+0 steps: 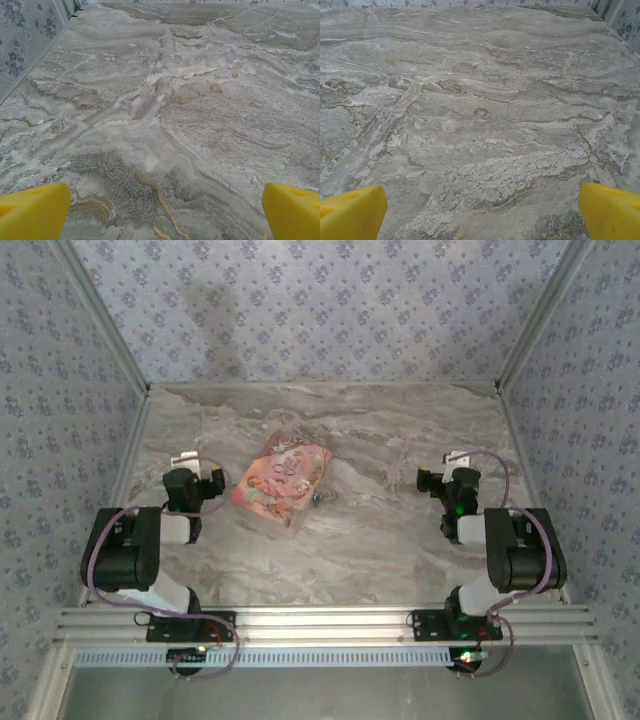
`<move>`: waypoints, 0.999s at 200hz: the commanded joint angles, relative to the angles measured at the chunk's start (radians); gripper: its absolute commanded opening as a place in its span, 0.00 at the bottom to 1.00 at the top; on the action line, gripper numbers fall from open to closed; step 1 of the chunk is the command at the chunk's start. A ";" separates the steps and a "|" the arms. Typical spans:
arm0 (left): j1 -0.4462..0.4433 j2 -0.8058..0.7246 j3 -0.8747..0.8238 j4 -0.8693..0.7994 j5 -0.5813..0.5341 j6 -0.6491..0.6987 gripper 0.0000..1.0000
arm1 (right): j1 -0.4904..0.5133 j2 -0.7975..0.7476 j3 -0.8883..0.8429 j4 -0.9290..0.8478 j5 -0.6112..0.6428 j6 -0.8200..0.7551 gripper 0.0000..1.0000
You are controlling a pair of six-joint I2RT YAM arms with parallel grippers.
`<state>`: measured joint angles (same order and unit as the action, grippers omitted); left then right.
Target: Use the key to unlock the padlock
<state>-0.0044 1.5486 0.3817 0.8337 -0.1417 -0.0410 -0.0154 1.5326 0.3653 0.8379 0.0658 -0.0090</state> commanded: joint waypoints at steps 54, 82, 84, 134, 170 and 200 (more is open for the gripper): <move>0.004 -0.013 0.023 0.001 0.019 0.007 0.98 | -0.011 -0.008 0.021 -0.011 -0.013 -0.012 1.00; 0.004 -0.012 0.023 0.001 0.020 0.008 0.98 | -0.010 -0.008 0.020 -0.011 -0.013 -0.012 1.00; 0.004 -0.013 0.023 0.001 0.019 0.009 0.98 | -0.011 -0.007 0.021 -0.011 -0.013 -0.012 1.00; -0.003 -0.034 0.020 -0.003 -0.038 -0.007 0.98 | -0.002 -0.051 0.056 -0.108 0.010 -0.012 1.00; -0.004 -0.224 0.132 -0.381 -0.183 -0.097 0.98 | 0.019 -0.187 0.208 -0.438 -0.008 -0.013 1.00; 0.027 -0.379 0.212 -0.695 -0.161 -0.464 0.98 | 0.030 -0.240 0.304 -0.521 -0.117 0.156 1.00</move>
<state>-0.0029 1.2766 0.5194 0.4538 -0.2779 -0.1936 0.0017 1.3277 0.5873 0.4694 0.0425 0.0181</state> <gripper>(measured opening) 0.984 0.998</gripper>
